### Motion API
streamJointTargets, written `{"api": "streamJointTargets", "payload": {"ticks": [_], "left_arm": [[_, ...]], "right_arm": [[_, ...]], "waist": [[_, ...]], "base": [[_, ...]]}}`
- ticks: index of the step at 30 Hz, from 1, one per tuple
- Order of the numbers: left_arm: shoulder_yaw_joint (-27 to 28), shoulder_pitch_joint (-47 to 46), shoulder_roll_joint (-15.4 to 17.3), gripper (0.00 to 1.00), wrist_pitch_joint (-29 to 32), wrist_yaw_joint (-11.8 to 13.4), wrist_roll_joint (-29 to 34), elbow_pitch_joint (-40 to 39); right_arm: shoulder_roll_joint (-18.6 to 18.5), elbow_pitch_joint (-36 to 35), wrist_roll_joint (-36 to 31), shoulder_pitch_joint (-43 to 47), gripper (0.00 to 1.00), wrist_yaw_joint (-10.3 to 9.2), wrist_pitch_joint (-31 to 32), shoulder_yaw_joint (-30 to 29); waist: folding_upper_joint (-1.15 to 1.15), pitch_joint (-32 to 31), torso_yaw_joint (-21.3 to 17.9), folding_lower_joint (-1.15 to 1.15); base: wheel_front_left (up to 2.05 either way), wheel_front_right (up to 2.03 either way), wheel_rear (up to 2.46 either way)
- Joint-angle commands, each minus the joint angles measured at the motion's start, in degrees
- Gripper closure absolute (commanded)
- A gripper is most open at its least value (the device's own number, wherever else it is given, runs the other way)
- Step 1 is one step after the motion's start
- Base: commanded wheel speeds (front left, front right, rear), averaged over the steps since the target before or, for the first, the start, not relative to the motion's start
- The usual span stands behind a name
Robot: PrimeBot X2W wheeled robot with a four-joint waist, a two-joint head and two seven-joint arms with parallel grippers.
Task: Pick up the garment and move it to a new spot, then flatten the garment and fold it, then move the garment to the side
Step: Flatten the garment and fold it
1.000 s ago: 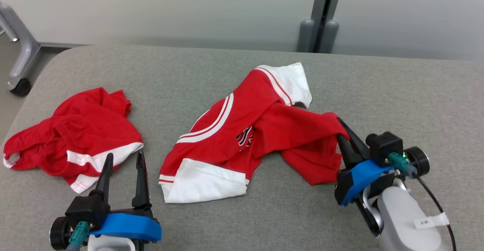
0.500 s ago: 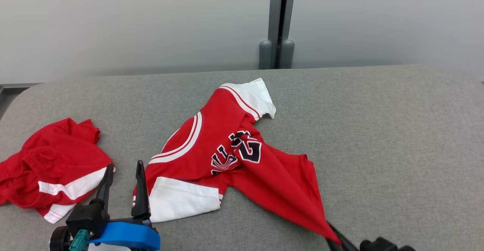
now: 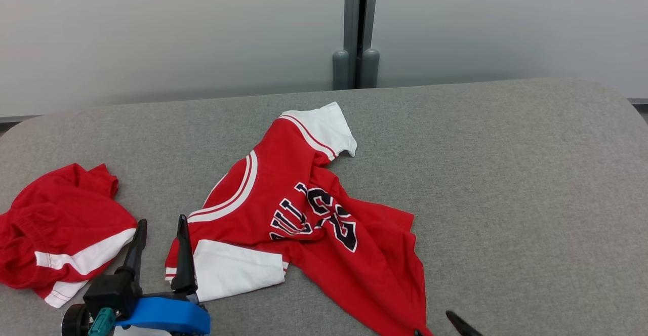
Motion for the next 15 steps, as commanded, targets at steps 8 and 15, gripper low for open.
{"api": "streamJointTargets", "payload": {"ticks": [8,15], "left_arm": [[0.7,0.4,0.4,0.00,-0.3,0.4,0.4,-0.8],[0.5,-1.1,0.5,0.00,-0.3,0.6,1.0,-1.5]], "right_arm": [[-0.6,-8.5,-0.4,-10.0,0.00,0.01,2.4,-2.7],[-1.6,-3.9,-1.0,-22.9,0.00,0.01,4.7,-4.6]], "waist": [[0.00,0.2,-0.5,0.00],[0.00,1.8,0.7,0.00]], "base": [[0.00,0.00,0.00],[0.00,0.00,0.00]]}}
